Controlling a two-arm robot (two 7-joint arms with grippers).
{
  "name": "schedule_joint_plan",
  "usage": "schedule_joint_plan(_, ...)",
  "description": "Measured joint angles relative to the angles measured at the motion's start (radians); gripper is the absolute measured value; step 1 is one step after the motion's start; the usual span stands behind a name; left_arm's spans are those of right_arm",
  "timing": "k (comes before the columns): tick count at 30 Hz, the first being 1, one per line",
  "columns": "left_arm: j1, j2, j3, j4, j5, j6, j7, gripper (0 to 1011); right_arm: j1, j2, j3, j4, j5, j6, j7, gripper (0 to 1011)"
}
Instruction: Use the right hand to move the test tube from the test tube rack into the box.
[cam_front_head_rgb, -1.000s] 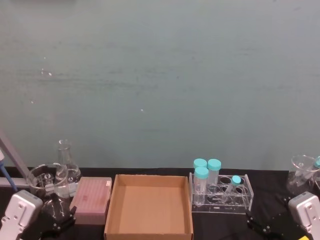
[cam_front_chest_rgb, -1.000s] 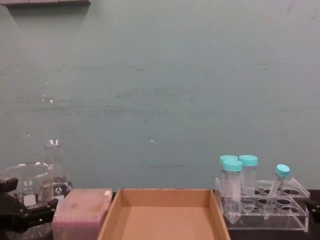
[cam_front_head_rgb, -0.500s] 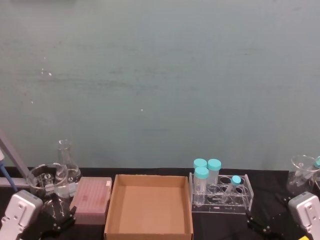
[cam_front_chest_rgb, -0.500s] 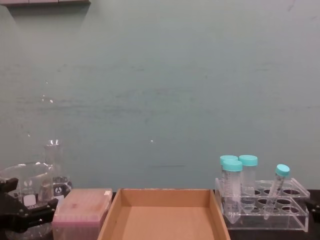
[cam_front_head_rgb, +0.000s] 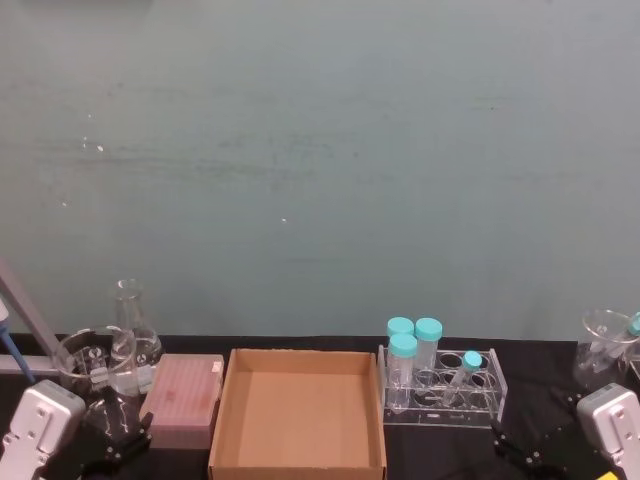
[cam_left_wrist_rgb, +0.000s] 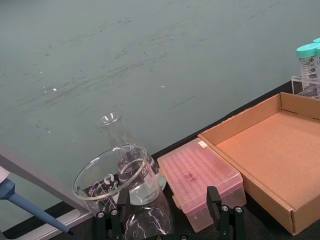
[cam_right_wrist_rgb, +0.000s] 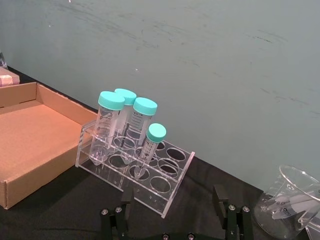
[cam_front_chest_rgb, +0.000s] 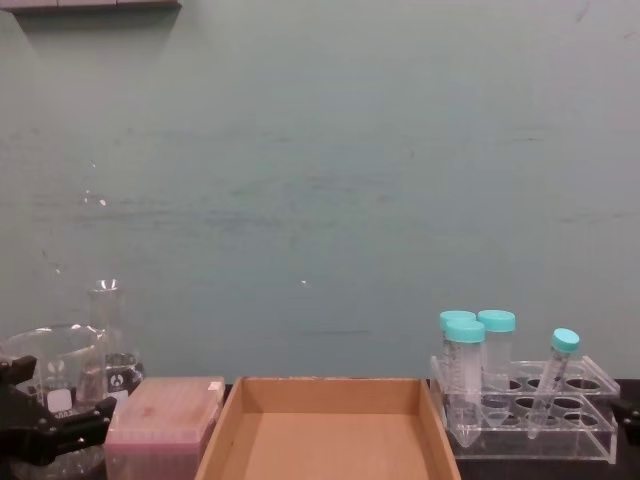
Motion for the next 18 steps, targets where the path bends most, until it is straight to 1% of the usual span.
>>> schedule_joint_plan(10, 0.0, 0.0, 0.0, 0.0, 0.0, 0.0, 0.0, 1000, -0.001, 0.0, 0.003, -0.001, 0.005, 0.004, 0.006, 1003)
schedule_joint_plan(14, 0.0, 0.0, 0.0, 0.0, 0.0, 0.0, 0.0, 1000, -0.001, 0.008, 0.025, -0.013, 0.038, 0.033, 0.057, 1003)
schedule_joint_plan(18, 0.0, 0.0, 0.0, 0.0, 0.0, 0.0, 0.0, 1000, 0.005, 0.013, 0.042, -0.024, 0.058, 0.056, 0.093, 1003)
